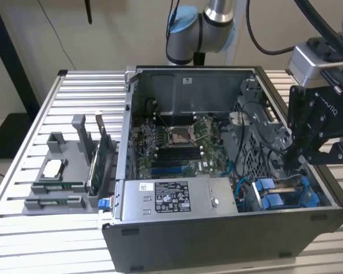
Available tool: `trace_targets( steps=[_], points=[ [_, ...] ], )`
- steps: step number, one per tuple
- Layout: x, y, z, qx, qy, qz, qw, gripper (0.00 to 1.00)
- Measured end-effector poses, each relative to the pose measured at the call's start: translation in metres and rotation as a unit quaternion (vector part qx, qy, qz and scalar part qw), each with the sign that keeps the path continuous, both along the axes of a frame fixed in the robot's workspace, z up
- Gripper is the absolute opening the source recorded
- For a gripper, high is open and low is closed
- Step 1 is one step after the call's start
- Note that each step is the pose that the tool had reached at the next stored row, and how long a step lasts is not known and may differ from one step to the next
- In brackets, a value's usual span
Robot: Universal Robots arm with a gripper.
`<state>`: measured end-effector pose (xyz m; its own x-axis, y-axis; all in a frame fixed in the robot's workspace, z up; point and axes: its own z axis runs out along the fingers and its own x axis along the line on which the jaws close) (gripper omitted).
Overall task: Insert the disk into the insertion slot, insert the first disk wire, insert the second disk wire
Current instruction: 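Insert the first disk wire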
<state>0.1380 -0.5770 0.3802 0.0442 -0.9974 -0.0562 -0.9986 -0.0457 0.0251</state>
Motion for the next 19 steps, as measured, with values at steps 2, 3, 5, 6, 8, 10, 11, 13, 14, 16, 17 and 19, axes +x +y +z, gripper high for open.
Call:
trace_targets(
  steps=[2,3,5,6,8,10,11,13,14,16,17,19],
  points=[
    [0.002,-0.0010,-0.0009,0.0000,0.0034,0.000,1.0000,0.19],
    [0.003,-0.0015,-0.0013,-0.0001,0.0052,0.000,1.0000,0.19],
    [0.006,-0.0026,-0.0028,0.0000,0.0100,0.000,1.0000,0.19],
    [0.008,-0.0029,-0.0036,0.0000,0.0116,0.000,0.9999,0.19],
    [0.012,-0.0033,-0.0061,0.0000,0.0141,0.000,0.9999,0.19],
    [0.017,-0.0034,-0.0083,0.0001,0.0157,0.000,0.9999,0.19],
    [0.019,-0.0034,-0.0093,0.0001,0.0167,0.000,0.9999,0.19],
    [0.023,-0.0034,-0.0117,0.0003,0.0192,0.000,0.9998,0.19],
    [0.025,-0.0034,-0.0128,0.0003,0.0204,0.000,0.9998,0.19],
    [0.030,-0.0034,-0.0151,0.0003,0.0231,0.000,0.9997,0.19],
    [0.032,-0.0034,-0.0162,0.0004,0.0244,0.000,0.9997,0.19],
    [0.034,-0.0034,-0.0188,0.0004,0.0267,0.000,0.9996,0.19]
  ],
)
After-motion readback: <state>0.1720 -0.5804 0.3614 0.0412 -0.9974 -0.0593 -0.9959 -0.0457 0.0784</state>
